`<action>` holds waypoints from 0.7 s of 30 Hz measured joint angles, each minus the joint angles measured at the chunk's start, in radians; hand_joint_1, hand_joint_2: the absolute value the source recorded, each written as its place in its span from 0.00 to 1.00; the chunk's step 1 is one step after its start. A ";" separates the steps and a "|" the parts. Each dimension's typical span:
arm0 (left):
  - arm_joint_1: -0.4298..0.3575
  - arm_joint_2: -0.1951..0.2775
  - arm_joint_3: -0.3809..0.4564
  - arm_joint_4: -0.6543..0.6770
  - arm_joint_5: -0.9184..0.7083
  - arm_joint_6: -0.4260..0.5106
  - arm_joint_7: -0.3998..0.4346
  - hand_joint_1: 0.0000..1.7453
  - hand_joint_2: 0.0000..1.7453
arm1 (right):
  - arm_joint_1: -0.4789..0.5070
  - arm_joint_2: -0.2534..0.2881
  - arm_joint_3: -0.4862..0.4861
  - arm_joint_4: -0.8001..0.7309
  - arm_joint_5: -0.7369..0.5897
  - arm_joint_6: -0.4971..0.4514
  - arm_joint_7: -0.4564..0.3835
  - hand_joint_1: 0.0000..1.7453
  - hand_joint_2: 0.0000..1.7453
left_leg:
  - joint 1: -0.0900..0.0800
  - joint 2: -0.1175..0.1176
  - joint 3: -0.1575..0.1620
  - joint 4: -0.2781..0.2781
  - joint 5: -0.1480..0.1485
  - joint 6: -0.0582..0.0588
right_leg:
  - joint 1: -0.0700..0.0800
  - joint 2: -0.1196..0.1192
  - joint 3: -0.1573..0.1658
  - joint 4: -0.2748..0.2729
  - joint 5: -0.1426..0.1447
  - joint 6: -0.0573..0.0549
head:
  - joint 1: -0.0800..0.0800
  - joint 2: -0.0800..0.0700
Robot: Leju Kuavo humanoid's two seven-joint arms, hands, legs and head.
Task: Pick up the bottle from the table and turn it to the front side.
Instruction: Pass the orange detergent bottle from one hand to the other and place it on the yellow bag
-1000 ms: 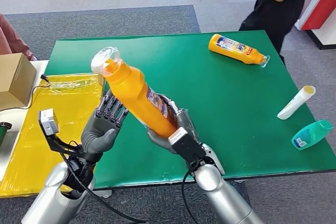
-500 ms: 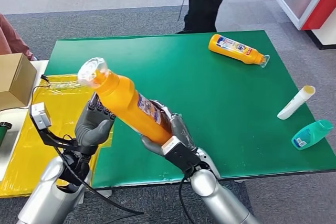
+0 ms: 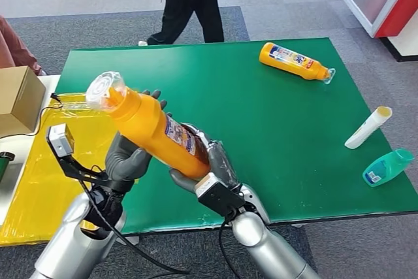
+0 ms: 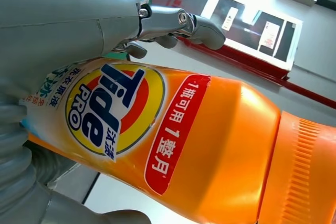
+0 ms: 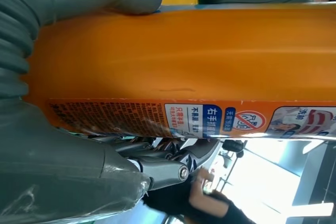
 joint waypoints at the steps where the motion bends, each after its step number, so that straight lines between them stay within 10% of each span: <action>1: -0.003 -0.001 -0.002 0.001 0.000 0.003 0.001 0.00 1.00 | 0.000 0.000 0.000 0.000 0.000 -0.002 0.000 1.00 1.00 | 0.000 0.000 0.000 0.000 0.000 0.000 | 0.000 0.000 0.000 0.000 0.000 0.000 | 0.000 0.000; 21: -0.048 -0.001 -0.046 0.017 -0.027 0.075 0.004 0.00 1.00 | -0.016 0.000 0.039 0.004 0.108 -0.108 0.007 1.00 1.00 | 0.000 0.000 0.000 0.000 0.000 0.000 | 0.000 0.000 0.000 0.000 0.000 0.000 | 0.000 0.000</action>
